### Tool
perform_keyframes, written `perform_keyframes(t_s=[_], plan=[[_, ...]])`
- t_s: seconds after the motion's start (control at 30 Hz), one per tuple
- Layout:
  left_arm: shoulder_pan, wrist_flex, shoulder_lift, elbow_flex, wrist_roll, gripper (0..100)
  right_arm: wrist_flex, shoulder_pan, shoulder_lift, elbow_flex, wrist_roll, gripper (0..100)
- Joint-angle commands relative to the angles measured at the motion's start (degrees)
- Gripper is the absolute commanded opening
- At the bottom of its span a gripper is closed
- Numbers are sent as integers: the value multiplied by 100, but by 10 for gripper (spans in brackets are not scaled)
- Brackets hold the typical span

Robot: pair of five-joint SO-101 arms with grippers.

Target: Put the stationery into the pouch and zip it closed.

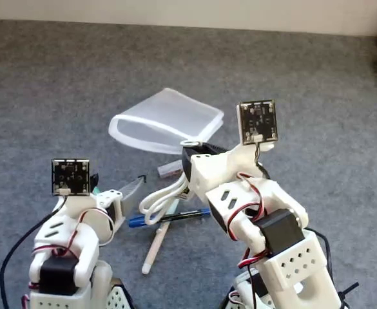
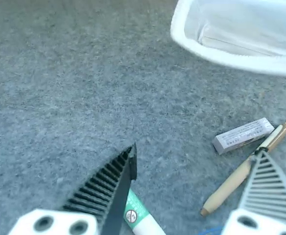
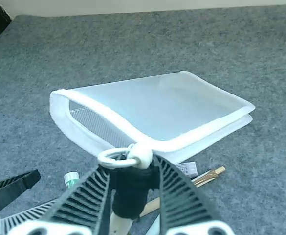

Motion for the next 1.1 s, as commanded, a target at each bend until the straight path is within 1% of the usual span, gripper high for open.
perform_keyframes(t_s=[0.0,0.23,0.3,0.43,0.53,0.67,0.8,0.87,1.07], plan=[[-66,281,-31,-760,62,341,-119,-40,-145,-136,-9,5],[-101,281,-31,-1235,70,337,-119,-22,-154,286,-9,5],[-101,264,-31,-1323,193,337,-119,-22,-154,312,-9,5],[-110,255,-22,-1341,229,337,-75,-22,-171,303,-9,5],[-136,158,-13,-1288,220,337,145,-31,-479,277,105,5],[-462,-440,-4,-884,220,337,127,-48,-1191,479,510,5],[-470,-941,-4,-356,220,337,119,-57,-1587,796,519,5],[-479,-1090,-4,-233,220,337,119,-57,-1604,875,519,5],[-453,-1204,-4,-233,220,336,171,-57,-1640,1024,527,5]])
